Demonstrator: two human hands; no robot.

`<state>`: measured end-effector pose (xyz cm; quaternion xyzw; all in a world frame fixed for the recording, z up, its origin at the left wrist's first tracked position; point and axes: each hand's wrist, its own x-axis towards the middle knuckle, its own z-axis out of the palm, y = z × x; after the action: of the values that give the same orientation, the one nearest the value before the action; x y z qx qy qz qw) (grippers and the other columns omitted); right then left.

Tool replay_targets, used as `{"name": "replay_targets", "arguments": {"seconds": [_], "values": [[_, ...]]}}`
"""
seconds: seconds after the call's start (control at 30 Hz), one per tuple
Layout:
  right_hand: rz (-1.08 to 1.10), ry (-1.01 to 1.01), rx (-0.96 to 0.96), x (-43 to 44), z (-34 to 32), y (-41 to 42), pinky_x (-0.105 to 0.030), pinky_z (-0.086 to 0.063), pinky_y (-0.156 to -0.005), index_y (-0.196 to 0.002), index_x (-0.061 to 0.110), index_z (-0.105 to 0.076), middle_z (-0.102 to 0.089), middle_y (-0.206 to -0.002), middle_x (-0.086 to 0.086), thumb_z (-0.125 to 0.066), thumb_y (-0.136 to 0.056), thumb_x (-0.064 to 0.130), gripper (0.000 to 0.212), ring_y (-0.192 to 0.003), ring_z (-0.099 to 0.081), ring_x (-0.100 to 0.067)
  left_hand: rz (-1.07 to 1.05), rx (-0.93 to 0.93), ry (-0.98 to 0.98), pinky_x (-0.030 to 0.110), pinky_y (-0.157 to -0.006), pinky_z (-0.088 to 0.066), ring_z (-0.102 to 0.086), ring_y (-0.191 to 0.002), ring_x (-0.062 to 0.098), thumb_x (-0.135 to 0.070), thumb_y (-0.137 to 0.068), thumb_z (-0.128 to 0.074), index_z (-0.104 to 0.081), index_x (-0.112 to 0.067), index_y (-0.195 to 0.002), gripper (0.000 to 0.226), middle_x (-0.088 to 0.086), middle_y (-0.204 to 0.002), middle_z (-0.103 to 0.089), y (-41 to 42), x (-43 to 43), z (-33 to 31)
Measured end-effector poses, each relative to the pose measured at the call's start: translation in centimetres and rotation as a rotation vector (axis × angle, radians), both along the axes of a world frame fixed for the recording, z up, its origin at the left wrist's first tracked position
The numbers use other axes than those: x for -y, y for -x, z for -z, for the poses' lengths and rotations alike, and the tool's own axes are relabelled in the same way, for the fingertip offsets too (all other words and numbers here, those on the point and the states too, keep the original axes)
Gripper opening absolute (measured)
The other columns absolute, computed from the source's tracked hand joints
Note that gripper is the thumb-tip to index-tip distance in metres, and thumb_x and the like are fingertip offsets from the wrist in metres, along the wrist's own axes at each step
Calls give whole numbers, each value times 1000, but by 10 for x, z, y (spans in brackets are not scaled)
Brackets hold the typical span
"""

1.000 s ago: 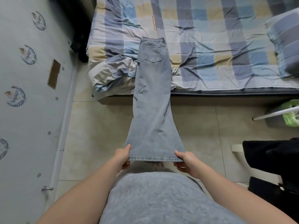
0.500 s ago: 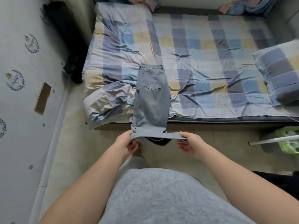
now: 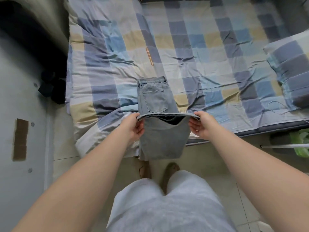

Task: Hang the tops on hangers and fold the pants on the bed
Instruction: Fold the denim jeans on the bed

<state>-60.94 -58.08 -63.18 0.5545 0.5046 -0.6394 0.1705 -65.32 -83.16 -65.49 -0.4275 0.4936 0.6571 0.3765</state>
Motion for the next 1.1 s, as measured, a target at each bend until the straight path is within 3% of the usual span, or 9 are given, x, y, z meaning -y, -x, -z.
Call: {"name": "replay_targets", "arguments": {"seconds": [0.17,0.37,0.63,0.7,0.77,0.83,0.93,1.0,1.1], "values": [[-7,-14,-5,-20,45,76,-29,-47,-65,-87,18,-57,-64,-74,-3,-50,-100,28,18,-69,-61,-17,71,-26,55,25,-59,-43,-46,-47,7,-31,-100,-48,-55,-23,-76,26,-10,-46,-57,84,-17,46],[-20,51,-21,-40,123,174,-30,-46,-66,-84,17,-58,-63,-77,-1,-48,-100,28,22,-73,-59,-17,80,-63,152,23,-53,-43,-45,-34,3,-28,-97,-50,-56,-22,-75,23,-13,-44,-56,181,-39,116],[-64,64,-43,-63,234,286,-29,-47,-63,-108,21,-62,-68,-79,2,-48,-99,29,18,-78,-64,-16,51,-98,234,24,-57,-43,-47,-41,2,-24,-95,-49,-58,-22,-75,22,-12,-44,-57,276,-69,216],[-87,98,-44,-62,257,300,-31,-48,-67,-103,21,-67,-71,-83,1,-50,-98,30,20,-87,-66,-17,32,-114,236,24,-60,-44,-53,-53,4,-27,-96,-48,-61,-23,-80,21,-12,-53,-64,286,-73,235],[-140,150,-42,-58,278,305,-35,-48,-80,-102,18,-66,-71,-103,-1,-51,-99,38,25,-106,-64,-20,23,-139,214,25,-65,-46,-62,-75,8,-36,-100,-47,-63,-24,-97,20,-10,-80,-72,285,-78,251],[-188,229,-40,-53,297,300,-42,-45,-95,-125,21,-59,-62,-131,-1,-51,-98,49,40,-125,-54,-22,40,-171,204,29,-73,-48,-63,-96,13,-46,-103,-45,-58,-25,-118,29,-10,-107,-67,275,-84,264],[-140,340,-54,-48,313,282,-50,-42,-103,-148,29,-41,-46,-151,-3,-55,-96,53,58,-140,-42,-20,72,-216,241,33,-88,-45,-57,-110,12,-48,-103,-45,-52,-23,-137,42,-10,-121,-58,252,-92,276],[-91,385,-77,-48,315,269,-50,-44,-102,-149,30,-41,-44,-153,-4,-55,-97,51,58,-142,-40,-17,66,-241,238,33,-90,-45,-57,-111,10,-46,-103,-47,-54,-25,-136,40,-10,-122,-59,237,-97,275],[-49,422,-109,-53,313,247,-48,-45,-100,-146,26,-47,-49,-150,-4,-53,-99,48,52,-139,-44,-16,64,-272,245,35,-93,-49,-60,-111,8,-41,-102,-51,-61,-28,-117,22,-9,-117,-65,206,-103,268]]}}
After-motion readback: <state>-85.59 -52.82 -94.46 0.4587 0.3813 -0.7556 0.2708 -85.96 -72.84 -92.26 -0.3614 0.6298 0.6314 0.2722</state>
